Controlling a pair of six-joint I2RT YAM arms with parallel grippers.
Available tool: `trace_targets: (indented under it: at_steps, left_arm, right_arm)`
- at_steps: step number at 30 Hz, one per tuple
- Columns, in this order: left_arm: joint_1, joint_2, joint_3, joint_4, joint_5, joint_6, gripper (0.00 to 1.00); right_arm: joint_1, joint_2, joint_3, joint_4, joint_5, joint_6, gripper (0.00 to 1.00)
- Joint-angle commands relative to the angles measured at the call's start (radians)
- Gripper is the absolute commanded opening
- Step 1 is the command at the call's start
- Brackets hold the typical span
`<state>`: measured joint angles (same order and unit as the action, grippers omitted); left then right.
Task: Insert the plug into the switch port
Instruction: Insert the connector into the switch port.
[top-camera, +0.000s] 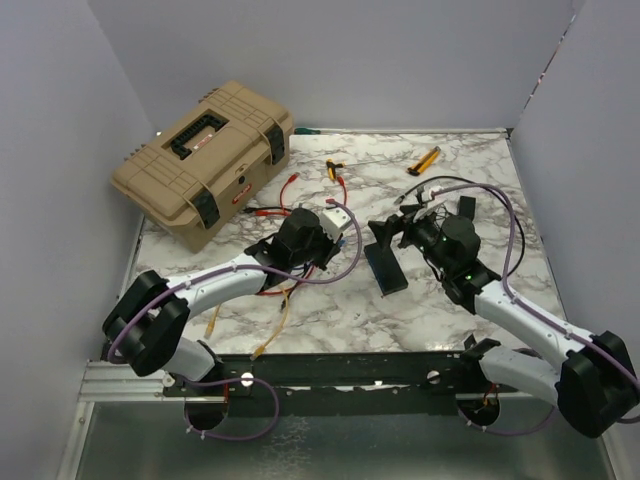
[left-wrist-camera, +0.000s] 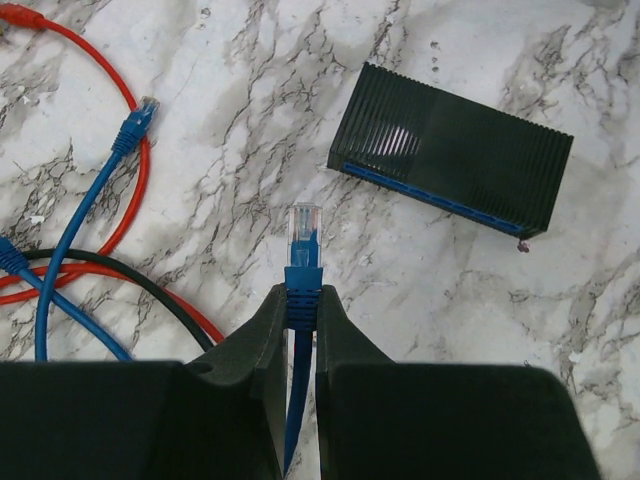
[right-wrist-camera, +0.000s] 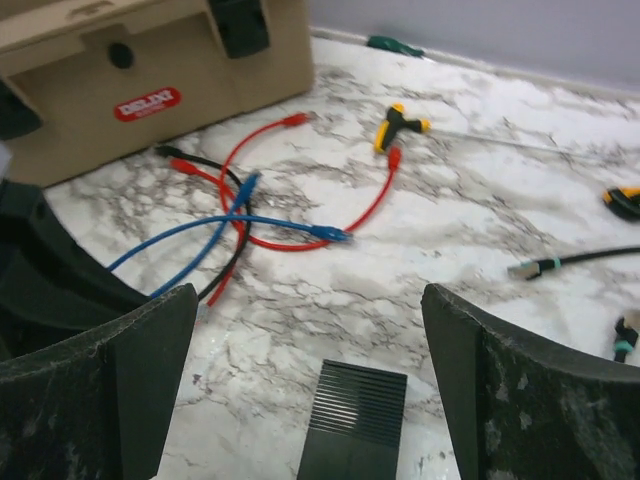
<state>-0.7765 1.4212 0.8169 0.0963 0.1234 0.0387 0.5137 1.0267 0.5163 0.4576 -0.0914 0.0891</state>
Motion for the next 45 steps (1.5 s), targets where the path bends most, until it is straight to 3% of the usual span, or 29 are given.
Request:
trace_targets:
  at_steps: [1, 6, 9, 13, 22, 31, 45]
  left_arm:
    - [-0.004, 0.058, -0.034, 0.142, -0.071, -0.054, 0.0]
    - [-0.004, 0.168, -0.009, 0.188, -0.044, -0.043, 0.0]
    - [-0.008, 0.23, 0.034, 0.158, -0.009, -0.003, 0.0]
    - [-0.018, 0.284, 0.076, 0.111, 0.017, 0.047, 0.0]
    - [-0.039, 0.353, 0.129, 0.032, 0.056, 0.139, 0.0]
    - [-0.055, 0.427, 0.169, -0.002, 0.058, 0.171, 0.0]
    - [-0.06, 0.435, 0.19, 0.0, 0.016, 0.181, 0.0]
  right_arm:
    - [-0.022, 0.072, 0.078, -0.2, 0.181, 0.114, 0.99]
    - [-0.064, 0.139, 0.14, -0.312, 0.209, 0.189, 1.0]
    - [-0.1, 0.195, 0.175, -0.395, 0.141, 0.217, 1.0]
    - [-0.134, 0.279, 0.207, -0.497, 0.163, 0.263, 0.99]
    - [-0.22, 0.431, 0.264, -0.574, -0.09, 0.311, 0.83]
    - [-0.226, 0.507, 0.251, -0.541, -0.143, 0.317, 0.64]
    - [-0.232, 0.573, 0.261, -0.52, -0.189, 0.296, 0.56]
